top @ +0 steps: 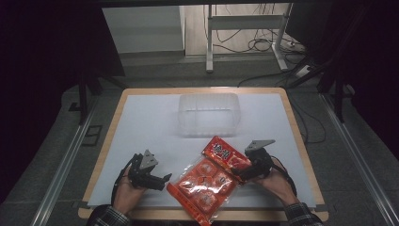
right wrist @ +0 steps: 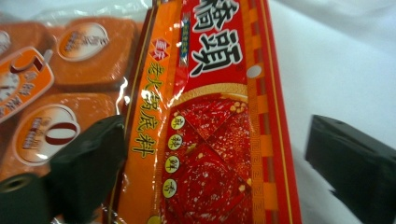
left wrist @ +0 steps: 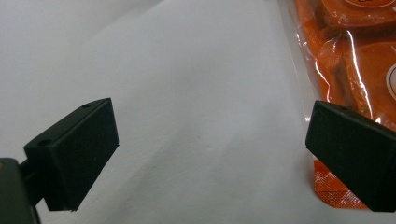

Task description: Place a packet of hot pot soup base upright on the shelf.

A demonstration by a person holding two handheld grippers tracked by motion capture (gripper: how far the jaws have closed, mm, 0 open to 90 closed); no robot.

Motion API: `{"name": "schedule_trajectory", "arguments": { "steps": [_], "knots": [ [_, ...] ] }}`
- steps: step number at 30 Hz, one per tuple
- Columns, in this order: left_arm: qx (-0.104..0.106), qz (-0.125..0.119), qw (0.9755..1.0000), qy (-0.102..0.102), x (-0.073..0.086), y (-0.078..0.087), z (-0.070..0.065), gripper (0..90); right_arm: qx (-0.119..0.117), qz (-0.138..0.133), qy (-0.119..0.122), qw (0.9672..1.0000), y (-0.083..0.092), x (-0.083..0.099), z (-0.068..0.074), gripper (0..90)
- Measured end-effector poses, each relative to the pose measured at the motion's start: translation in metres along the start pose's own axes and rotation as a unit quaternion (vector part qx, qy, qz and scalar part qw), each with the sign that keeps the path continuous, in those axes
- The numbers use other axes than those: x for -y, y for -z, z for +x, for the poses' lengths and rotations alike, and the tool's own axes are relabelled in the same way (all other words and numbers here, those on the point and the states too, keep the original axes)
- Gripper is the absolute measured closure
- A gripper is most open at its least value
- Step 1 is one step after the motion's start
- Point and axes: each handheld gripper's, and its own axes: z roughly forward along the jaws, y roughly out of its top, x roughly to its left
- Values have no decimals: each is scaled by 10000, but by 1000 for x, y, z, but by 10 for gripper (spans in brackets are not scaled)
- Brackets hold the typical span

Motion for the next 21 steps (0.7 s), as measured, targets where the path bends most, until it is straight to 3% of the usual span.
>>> {"name": "schedule_trajectory", "arguments": {
  "steps": [7,10,11,15,17,19,21],
  "knots": [
    [-11,37,10000,-55,0,-1,-1,25,-374,-9,-5,9993,-3,-12,0,290],
    [-4,39,10000,-53,0,-1,-1,26,-676,-153,-52,9976,1,-16,3,402],
    [2,43,10000,-58,0,-2,-1,27,-773,-47,21,9970,-2,-17,7,454],
    [3,49,9999,-91,-1,-2,-2,28,-656,241,190,9974,-10,-17,14,527],
    [4,57,9999,-106,-1,-2,-2,29,-680,231,120,9973,-12,-18,14,560],
    [-8,61,9999,-119,-1,-2,-3,30,-615,239,141,9977,-13,-19,15,639],
    [-18,59,9999,-133,-1,-2,-3,31,-605,313,142,9976,-15,-19,16,779]
  ]
}}
